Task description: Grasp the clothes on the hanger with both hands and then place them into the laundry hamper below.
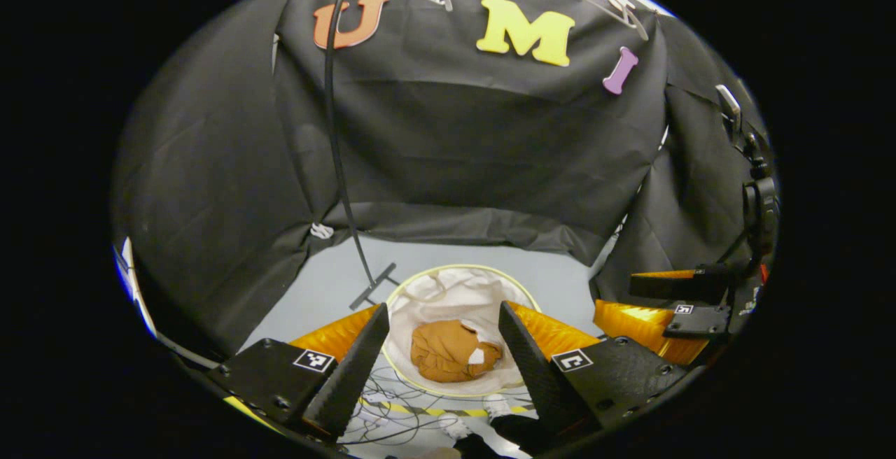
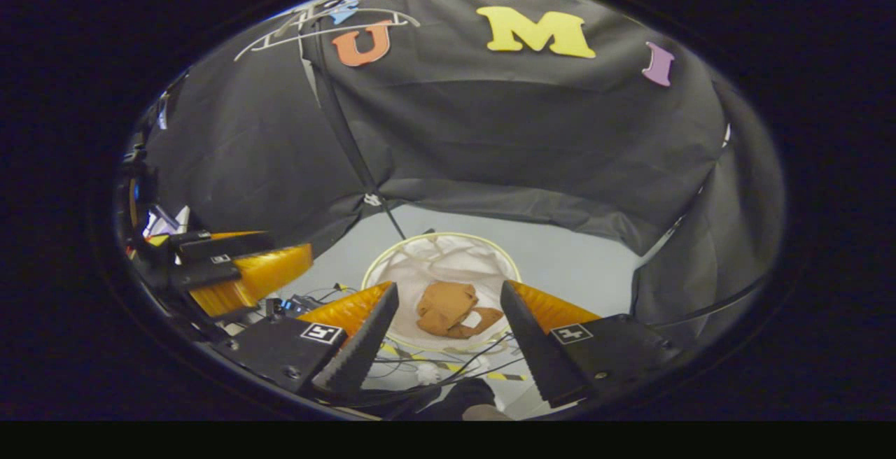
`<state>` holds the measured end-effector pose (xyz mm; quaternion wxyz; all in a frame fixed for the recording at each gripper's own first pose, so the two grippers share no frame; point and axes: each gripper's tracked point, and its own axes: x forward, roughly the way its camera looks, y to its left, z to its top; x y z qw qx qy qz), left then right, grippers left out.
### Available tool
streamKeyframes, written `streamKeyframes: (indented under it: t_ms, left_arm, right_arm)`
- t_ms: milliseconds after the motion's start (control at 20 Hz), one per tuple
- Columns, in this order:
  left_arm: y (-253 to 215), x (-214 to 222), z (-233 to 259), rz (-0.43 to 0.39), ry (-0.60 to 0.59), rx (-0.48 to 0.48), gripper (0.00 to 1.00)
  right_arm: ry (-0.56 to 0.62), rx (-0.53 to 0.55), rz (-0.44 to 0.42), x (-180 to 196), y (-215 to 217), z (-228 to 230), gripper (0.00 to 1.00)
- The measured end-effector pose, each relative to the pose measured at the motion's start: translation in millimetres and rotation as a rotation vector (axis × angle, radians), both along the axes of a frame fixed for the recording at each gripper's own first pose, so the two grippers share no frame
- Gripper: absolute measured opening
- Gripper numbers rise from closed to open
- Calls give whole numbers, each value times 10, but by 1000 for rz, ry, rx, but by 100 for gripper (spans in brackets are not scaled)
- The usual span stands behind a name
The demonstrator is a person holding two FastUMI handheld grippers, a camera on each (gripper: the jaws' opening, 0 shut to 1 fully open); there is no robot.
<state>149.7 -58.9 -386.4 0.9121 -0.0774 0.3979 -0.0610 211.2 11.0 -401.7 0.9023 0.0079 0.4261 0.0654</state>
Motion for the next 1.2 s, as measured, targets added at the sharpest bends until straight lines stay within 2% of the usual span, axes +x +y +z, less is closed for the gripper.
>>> streamKeyframes:
  t_ms: [50,150,200,400,450,500,600,750,850,1000,1200]
  left_arm:
    - [38,14,156,6,-28,10,97]
    - [119,2,436,7,-101,39,100]
    - [162,-15,624,11,-139,54,97]
    - [240,-104,1488,47,-302,58,97]
    - [313,-94,1680,57,-346,65,100]
    - [343,-112,1937,67,-391,71,97]
    - [411,-166,2388,81,-480,86,98]
    - [363,-259,3031,111,-602,139,100]
    - [319,-274,3432,149,-671,152,92]
    - [183,-550,3929,194,-739,181,92]
    - [-60,-849,4120,235,-774,248,92]
  right_arm:
    - [-38,-9,1,22,-15,127,93]
    - [-119,-34,4,53,-48,427,95]
    - [-159,-47,3,42,-50,631,93]
    - [-351,-62,-10,-78,-126,1594,93]
    - [-398,-58,-14,-114,-146,1829,93]
    - [-439,-57,-19,-151,-183,2036,93]
    - [-513,-39,-24,-208,-224,2406,100]
    - [-644,8,-32,-303,-255,2944,100]
    - [-721,23,-26,-378,-350,3185,100]
    - [-794,41,-21,-643,-506,3438,100]
    - [-858,73,-8,-1007,-695,3662,100]
